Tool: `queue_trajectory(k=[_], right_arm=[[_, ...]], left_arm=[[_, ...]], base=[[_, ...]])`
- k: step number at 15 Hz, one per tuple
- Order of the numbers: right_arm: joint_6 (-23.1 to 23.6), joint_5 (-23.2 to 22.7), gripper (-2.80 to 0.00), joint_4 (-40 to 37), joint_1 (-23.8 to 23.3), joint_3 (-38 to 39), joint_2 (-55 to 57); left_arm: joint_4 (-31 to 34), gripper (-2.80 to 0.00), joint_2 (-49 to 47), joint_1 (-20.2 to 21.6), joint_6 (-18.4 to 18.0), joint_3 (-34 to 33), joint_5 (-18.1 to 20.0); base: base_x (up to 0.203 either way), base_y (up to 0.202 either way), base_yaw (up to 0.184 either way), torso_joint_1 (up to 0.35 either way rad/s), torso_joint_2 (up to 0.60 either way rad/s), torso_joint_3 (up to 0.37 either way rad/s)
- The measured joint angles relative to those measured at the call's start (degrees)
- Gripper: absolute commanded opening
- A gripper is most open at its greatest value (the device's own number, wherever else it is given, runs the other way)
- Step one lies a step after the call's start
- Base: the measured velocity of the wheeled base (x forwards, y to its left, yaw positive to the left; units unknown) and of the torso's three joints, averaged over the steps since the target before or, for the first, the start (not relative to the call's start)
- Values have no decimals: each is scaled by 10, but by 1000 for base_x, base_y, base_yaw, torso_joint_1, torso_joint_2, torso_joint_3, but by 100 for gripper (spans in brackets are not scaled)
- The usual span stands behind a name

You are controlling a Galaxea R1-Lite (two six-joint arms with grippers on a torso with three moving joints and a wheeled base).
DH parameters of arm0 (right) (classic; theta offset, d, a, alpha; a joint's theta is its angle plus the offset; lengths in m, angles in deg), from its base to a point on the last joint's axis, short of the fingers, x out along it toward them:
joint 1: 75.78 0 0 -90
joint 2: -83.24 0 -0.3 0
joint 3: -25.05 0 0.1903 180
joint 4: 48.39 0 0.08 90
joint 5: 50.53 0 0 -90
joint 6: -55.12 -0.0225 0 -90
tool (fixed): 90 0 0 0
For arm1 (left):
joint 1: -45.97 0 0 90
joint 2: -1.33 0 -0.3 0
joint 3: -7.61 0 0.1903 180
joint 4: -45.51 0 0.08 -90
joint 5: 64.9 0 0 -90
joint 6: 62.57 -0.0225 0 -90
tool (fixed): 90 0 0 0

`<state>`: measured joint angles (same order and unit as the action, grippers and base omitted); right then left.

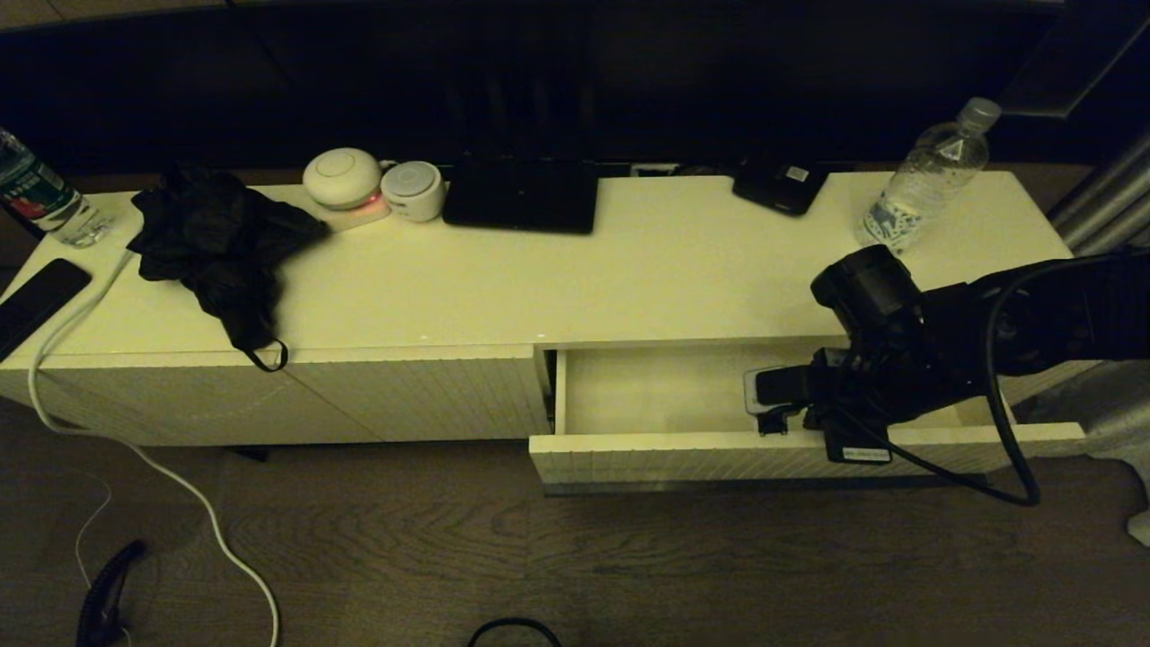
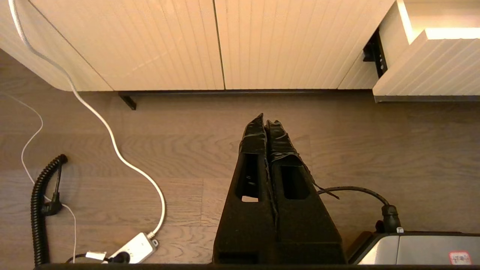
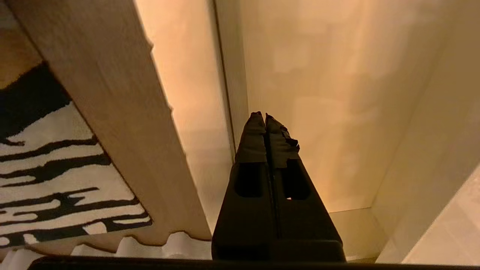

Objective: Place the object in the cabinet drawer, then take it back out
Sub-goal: Open the drawer

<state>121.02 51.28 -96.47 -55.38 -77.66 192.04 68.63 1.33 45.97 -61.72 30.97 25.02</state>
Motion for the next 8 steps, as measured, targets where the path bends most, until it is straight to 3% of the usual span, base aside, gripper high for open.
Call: queue_trajectory(k=[8], right_arm=[[-4, -5, -280, -33, 8, 53, -9]], left_arm=[[0, -280, 0, 0, 0, 0, 0]], base=[[0, 0, 0, 0, 0, 0]])
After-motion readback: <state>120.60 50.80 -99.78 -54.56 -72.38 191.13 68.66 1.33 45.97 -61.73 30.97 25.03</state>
